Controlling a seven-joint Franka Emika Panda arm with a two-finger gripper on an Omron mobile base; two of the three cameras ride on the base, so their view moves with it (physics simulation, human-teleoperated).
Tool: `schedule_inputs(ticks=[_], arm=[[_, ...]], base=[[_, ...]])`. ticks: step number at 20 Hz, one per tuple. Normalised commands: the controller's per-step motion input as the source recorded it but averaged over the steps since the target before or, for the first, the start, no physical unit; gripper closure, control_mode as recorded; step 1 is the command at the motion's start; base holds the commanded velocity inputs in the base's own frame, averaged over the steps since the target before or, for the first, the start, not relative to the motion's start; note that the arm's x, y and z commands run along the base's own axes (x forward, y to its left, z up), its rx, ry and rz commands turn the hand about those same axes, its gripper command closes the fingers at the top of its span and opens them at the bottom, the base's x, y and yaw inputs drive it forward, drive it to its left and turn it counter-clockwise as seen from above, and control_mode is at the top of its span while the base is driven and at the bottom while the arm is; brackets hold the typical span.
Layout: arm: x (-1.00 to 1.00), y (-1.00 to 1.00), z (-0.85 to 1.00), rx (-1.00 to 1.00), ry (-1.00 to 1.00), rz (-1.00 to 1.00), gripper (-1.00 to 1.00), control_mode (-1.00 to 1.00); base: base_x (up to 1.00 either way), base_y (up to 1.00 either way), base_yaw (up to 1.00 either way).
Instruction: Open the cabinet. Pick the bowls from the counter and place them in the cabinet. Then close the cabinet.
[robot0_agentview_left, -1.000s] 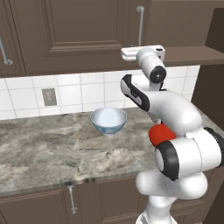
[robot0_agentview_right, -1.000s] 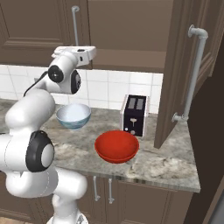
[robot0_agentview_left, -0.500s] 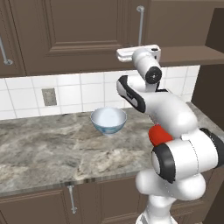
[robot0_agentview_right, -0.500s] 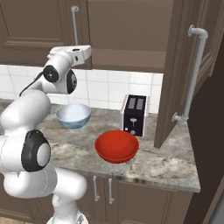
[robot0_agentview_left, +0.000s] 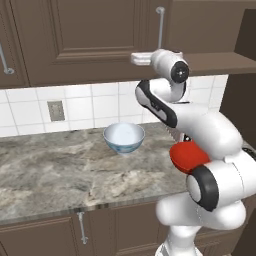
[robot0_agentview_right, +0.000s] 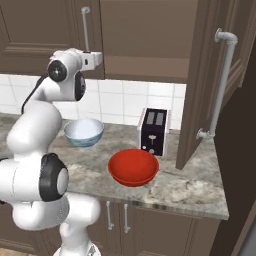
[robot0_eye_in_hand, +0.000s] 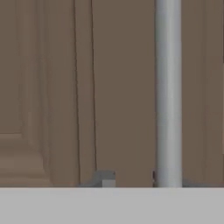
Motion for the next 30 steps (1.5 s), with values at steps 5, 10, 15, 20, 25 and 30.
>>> schedule_inputs(ticks=[5,10,15,20,25,30], arm=[[-0.25,1.0,0.11,0.05,0.41,0.54,1.0,-1.0],[-0.95,1.0,-0.09,0.0,0.14,0.25,1.0,-1.0],[-1.0,1.0,-0.53,0.0,0.0,0.17,1.0,-1.0],[-1.0,1.0,-0.7,0.0,0.0,0.15,1.0,-1.0],[-1.0,1.0,-0.67,0.0,0.01,0.11,1.0,-1.0],[-1.0,1.0,-0.28,0.01,0.11,0.12,1.0,-1.0]], base=[[0.0,0.0,0.0],[0.0,0.0,0.0],[0.0,0.0,0.0],[0.0,0.0,0.0],[0.0,0.0,0.0],[0.0,0.0,0.0]])
